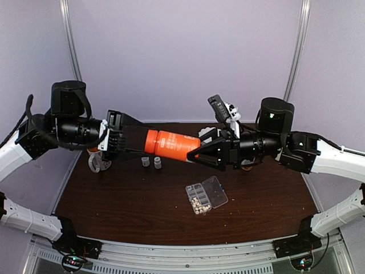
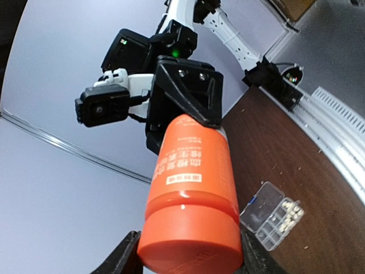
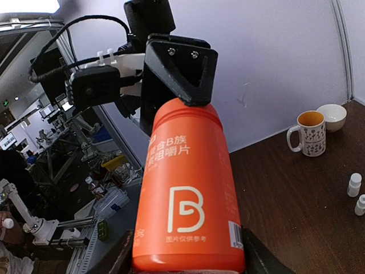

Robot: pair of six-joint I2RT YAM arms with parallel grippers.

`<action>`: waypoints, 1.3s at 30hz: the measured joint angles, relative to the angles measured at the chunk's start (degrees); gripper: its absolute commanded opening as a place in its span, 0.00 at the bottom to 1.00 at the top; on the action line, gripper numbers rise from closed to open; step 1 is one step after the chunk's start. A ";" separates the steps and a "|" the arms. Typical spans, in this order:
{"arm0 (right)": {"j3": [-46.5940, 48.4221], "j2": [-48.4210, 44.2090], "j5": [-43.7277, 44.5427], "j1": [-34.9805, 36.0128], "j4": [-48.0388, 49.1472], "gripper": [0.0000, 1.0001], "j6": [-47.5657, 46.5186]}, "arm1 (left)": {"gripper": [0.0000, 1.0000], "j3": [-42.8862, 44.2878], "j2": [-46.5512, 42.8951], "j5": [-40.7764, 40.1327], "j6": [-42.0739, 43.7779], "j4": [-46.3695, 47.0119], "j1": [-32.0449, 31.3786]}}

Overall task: Sort the pills into containers
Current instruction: Screw the lid of the pill bottle onto the pill bottle.

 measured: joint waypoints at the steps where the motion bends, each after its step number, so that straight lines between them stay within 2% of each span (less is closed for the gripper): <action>1: -0.39 -0.02 -0.39 -0.26 0.15 0.00 2.14 | 0.00 -0.68 -0.11 -1.49 4.07 0.52 -0.57; 6: -4.76 -0.11 -2.21 -2.23 3.23 0.00 13.16 | 0.00 -6.58 -0.33 -11.26 21.68 6.19 -3.34; 10: -9.29 -0.09 -2.91 -3.58 8.11 0.00 21.77 | 0.00 -11.45 -0.55 -18.78 31.58 12.92 -5.22; 15: -10.67 -0.11 -3.17 -3.93 10.56 0.00 28.55 | 0.10 -18.97 -2.25 -25.31 42.36 25.97 -7.61; 18: -10.78 -0.50 -3.08 -4.20 11.54 0.00 29.33 | 0.20 -20.17 -2.54 -26.88 45.05 29.73 -8.13; 19: -10.78 -0.92 -2.97 -4.33 11.43 0.00 29.18 | 0.27 -20.26 -2.51 -27.17 45.40 30.47 -8.24; 20: -10.78 -1.44 -2.80 -4.44 11.13 0.00 28.89 | 0.39 -20.37 -2.47 -27.50 45.62 31.34 -8.48; 21: -10.78 -2.12 -2.71 -4.59 10.45 0.00 28.48 | 0.56 -20.46 -2.45 -27.63 45.59 31.91 -8.70; 22: -10.75 -2.71 -2.54 -4.70 9.60 0.00 27.65 | 0.82 -20.55 -2.43 -27.71 45.35 32.44 -9.03; 23: -10.73 -3.19 -2.27 -4.87 8.76 0.00 26.91 | 0.96 -20.55 -2.43 -27.82 44.85 32.52 -9.27; 32: -6.93 -8.76 5.22 -6.62 -10.29 0.00 13.66 | 0.98 -20.90 -7.76 -33.90 33.00 28.65 -8.94; 36: -5.97 -10.88 6.86 -6.88 -13.70 0.00 6.97 | 0.98 -23.10 -12.55 -33.94 26.71 27.87 -8.94; 39: -6.03 -13.00 7.19 -6.88 -13.57 0.00 0.22 | 0.97 -24.33 -15.10 -33.11 18.36 27.08 -8.96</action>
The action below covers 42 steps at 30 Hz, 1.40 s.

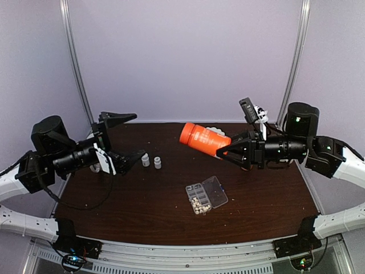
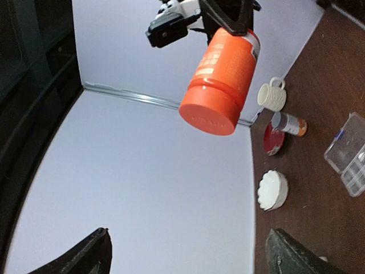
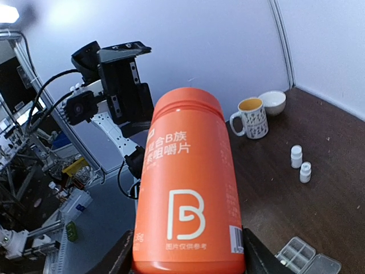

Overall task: Sort the pills into containers
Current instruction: Screw the lid of the pill bottle onto the pill bottle.

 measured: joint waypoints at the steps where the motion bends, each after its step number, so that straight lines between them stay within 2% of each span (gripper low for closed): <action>1: -0.26 -0.63 0.20 0.00 0.68 0.00 -1.90 | 0.98 0.33 -0.13 -0.24 -4.76 -0.46 0.02; 3: -1.51 -2.21 0.92 0.04 3.34 0.00 -6.58 | 0.98 3.19 0.79 -1.18 -14.78 -3.34 0.00; 7: -3.72 -3.15 1.99 0.37 8.68 0.00 -15.32 | 0.97 17.22 7.58 -2.84 -36.46 -12.46 0.00; 11: -4.26 -2.01 3.04 1.64 11.39 0.00 -24.09 | 0.97 23.69 10.93 -1.95 -55.34 -17.88 0.00; 19: -4.81 -0.81 11.63 8.20 13.49 0.00 -42.10 | 0.96 23.15 12.00 10.93 -82.77 -21.40 2.73; 24: -6.36 -0.59 16.87 11.34 16.90 0.00 -49.64 | 0.95 22.49 11.96 22.38 -97.46 -20.06 8.70; 32: -6.56 1.60 22.23 14.97 20.41 0.00 -57.48 | 0.97 19.76 12.17 33.27 -109.42 -16.92 10.29; 42: -3.93 5.99 26.58 18.84 20.33 0.00 -62.84 | 0.95 19.67 13.44 38.01 -113.50 -16.44 10.29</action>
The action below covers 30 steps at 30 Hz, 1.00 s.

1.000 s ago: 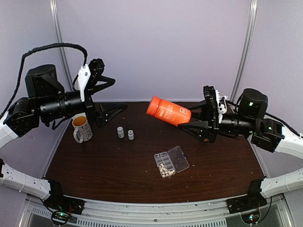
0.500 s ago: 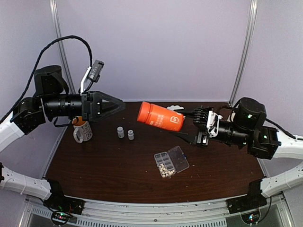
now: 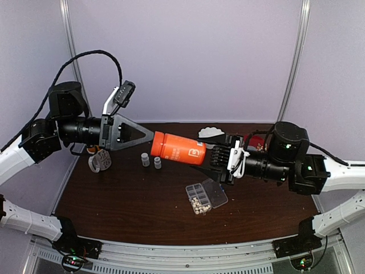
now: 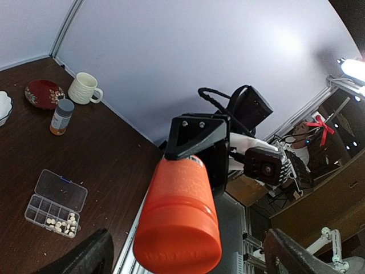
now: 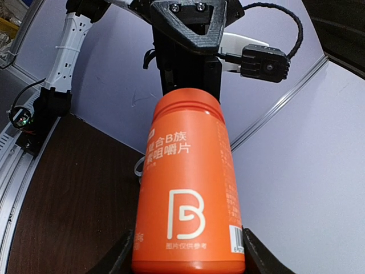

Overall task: Sort the pills into containers
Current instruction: Screw the lid of the pill bottle onto the pill bottle.

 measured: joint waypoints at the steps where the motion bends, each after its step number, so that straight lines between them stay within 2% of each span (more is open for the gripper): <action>1: 0.28 0.20 0.35 0.28 0.02 0.00 -0.28 | 0.95 0.00 0.17 0.15 -0.07 0.00 0.00; 6: 0.50 0.48 1.97 1.36 0.04 0.00 -1.40 | 0.96 0.00 0.81 0.26 -0.15 -0.31 0.00; 11: 0.50 0.52 3.13 1.55 0.04 0.00 -1.77 | 0.76 0.00 0.87 0.44 -0.46 -0.61 0.00; 17: 0.52 0.92 3.93 1.57 0.07 0.00 -2.05 | 0.73 0.00 1.36 1.05 -0.55 -0.74 0.00; 23: 1.62 1.75 4.24 1.60 -0.37 0.00 -2.05 | 0.63 -0.02 1.64 1.27 -0.74 -0.98 0.09; 27: 2.25 2.19 4.33 1.70 -0.46 0.00 -2.05 | 0.51 -0.02 1.77 1.36 -0.96 -1.16 0.11; 28: 2.29 2.19 4.33 1.75 -0.52 0.00 -2.05 | 0.46 -0.04 1.79 1.38 -0.94 -1.33 0.11; 30: 2.64 2.21 4.37 1.77 -1.31 0.00 -1.95 | 0.31 -0.04 1.81 1.51 -0.85 -1.55 0.22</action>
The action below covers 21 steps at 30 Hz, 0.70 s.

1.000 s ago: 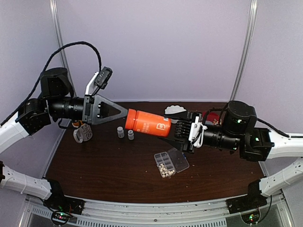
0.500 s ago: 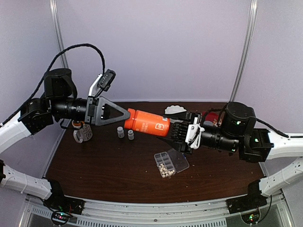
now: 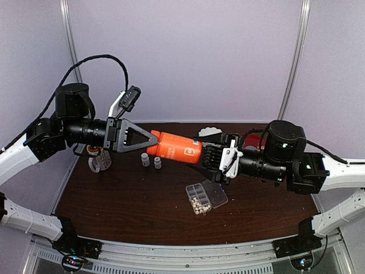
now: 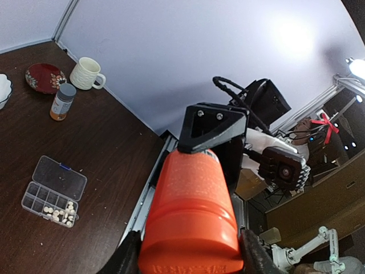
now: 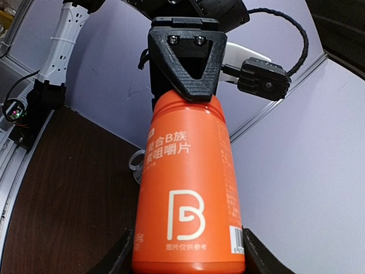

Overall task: Sort the pills into containers
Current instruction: Screw the lid of the pill bottle onto the pill bottle.

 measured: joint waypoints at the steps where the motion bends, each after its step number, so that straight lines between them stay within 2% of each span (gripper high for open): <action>1: 0.37 0.00 0.00 0.00 -0.72 0.00 0.26 | 0.23 0.00 0.02 0.15 0.17 -0.13 0.02; 4: 1.25 0.02 -0.15 0.00 -2.51 0.00 1.70 | 0.04 0.00 0.11 0.70 0.92 -0.26 0.11; 5: 1.57 0.02 -0.42 -0.02 -3.15 0.00 2.45 | 0.00 0.00 0.15 0.90 1.31 -0.24 0.13; 9: 2.93 -0.02 -3.58 -1.09 -6.03 0.00 8.50 | 0.00 0.07 0.37 1.40 4.85 -0.17 0.15; 14: 3.87 -0.20 -12.02 -4.76 -8.13 0.00 20.13 | 0.00 0.20 0.87 1.36 15.04 1.07 0.09; 17: 5.20 -0.17 -17.99 -6.71 -9.62 0.00 27.87 | 0.00 0.11 0.81 1.86 24.04 2.91 -0.17; 21: 8.09 -0.04 -24.57 -8.17 -12.76 0.00 38.34 | 0.00 0.04 0.37 3.17 40.68 4.57 -1.01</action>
